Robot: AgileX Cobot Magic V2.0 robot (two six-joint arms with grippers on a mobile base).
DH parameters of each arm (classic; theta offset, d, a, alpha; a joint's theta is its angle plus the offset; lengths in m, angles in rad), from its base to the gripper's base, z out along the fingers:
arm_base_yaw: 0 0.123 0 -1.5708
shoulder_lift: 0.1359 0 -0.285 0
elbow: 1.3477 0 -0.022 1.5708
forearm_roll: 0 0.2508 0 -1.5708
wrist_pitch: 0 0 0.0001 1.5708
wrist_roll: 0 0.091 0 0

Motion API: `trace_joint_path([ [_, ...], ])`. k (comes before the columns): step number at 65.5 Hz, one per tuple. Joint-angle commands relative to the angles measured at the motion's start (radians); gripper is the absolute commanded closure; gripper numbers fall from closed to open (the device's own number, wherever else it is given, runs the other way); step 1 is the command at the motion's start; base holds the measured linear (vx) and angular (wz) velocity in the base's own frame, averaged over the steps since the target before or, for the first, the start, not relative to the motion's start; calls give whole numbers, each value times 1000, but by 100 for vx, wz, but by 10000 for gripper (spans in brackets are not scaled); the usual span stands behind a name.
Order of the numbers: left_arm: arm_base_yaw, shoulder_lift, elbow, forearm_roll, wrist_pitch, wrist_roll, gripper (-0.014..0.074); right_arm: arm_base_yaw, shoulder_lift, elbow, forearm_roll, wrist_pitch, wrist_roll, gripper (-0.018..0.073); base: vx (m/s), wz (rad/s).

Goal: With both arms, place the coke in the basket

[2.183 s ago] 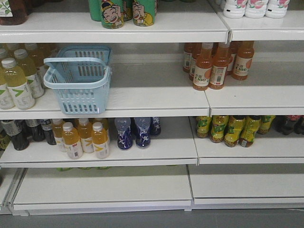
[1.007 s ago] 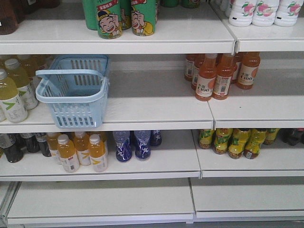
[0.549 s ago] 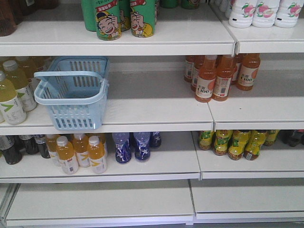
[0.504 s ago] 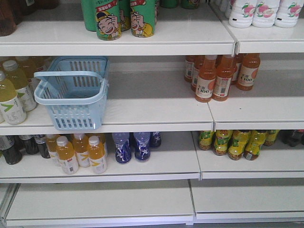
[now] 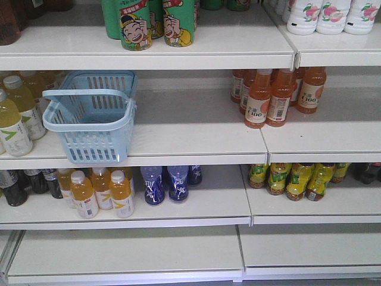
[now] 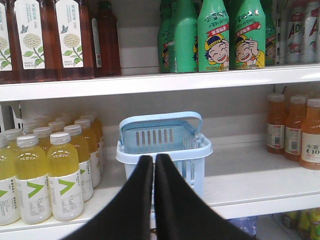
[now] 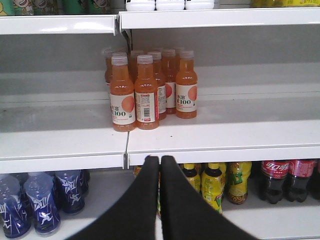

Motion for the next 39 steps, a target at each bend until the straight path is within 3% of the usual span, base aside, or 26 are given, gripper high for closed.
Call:
trace_joint_path([
  [1,-4,-17,6,-15,-102,-7,603,-7,-18,15,-11,-77,-2,564,0,0],
  [6,-4,-17,6,-86,-150,-96,603,-7,-18,15,-11,-77,-2,564,0,0],
  [14,-4,-17,6,-290,-243,-408,603,-7,-18,15,-11,-76,-2,564,0,0],
  [18,-4,-17,6,-370,-282,-513,603,-7,-18,15,-11,-76,-2,564,0,0],
  [32,-4,-17,6,-529,-456,-671,603,-7,-18,15,-11,-76,-2,564,0,0],
  [39,-4,-17,-2,-538,-613,-800,603,-7,-18,15,-11,-76,-2,564,0,0],
])
